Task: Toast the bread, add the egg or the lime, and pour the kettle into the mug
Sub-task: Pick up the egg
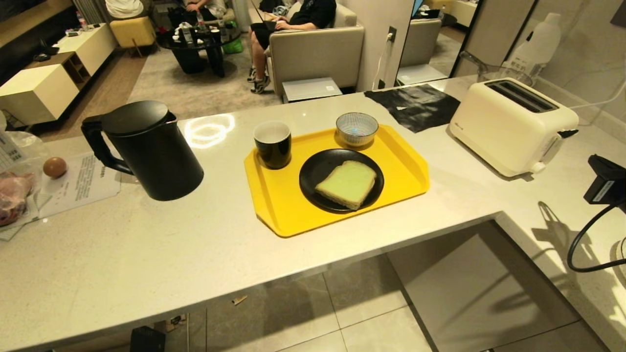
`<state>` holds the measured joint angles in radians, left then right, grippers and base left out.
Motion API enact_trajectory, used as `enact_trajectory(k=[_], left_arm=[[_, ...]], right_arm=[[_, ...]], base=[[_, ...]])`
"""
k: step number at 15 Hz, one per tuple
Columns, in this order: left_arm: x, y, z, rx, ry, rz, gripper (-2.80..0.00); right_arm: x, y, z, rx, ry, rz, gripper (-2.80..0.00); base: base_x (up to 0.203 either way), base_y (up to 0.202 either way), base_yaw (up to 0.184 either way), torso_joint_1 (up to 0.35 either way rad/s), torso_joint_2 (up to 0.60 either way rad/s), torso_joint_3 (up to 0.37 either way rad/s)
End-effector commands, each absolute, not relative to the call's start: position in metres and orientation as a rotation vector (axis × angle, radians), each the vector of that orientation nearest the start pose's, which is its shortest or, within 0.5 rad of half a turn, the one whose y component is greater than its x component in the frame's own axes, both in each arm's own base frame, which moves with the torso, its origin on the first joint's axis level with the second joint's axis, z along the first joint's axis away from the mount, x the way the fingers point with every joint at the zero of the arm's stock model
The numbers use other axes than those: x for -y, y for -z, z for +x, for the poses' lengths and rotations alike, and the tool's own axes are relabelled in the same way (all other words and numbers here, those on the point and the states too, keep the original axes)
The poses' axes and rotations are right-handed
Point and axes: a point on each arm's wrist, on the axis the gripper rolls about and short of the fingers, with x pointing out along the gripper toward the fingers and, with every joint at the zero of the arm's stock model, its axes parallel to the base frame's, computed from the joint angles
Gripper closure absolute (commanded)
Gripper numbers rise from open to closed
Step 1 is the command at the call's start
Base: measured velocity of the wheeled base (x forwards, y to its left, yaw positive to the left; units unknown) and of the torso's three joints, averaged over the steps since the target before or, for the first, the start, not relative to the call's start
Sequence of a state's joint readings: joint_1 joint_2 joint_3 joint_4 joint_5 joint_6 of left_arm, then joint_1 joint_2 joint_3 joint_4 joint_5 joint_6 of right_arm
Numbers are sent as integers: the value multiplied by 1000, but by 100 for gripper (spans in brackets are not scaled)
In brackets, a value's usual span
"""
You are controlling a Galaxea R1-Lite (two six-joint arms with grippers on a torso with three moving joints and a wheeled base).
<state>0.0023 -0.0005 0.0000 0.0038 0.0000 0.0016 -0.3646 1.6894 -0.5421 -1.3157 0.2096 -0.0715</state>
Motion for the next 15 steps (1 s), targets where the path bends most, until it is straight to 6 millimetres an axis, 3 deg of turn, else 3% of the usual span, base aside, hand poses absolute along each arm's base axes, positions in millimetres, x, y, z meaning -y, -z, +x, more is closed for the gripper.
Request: enact_trajectory(k=[1,8,15], left_arm=[[0,-75,-23,-4,-2,2,0],[0,-75,-23,-2,-2,2,0],[0,-75,-23,-3,-2,2,0]], right_arm=[[95,-188,260,166,162,-123,0],[97,-192,256,181,148,-121,0],[100,-192,254,179,157,-120,0]], base=[[0,0,0,0,0,0],[0,0,0,-40,73,37],[-1,5,-153,-4,19,8]])
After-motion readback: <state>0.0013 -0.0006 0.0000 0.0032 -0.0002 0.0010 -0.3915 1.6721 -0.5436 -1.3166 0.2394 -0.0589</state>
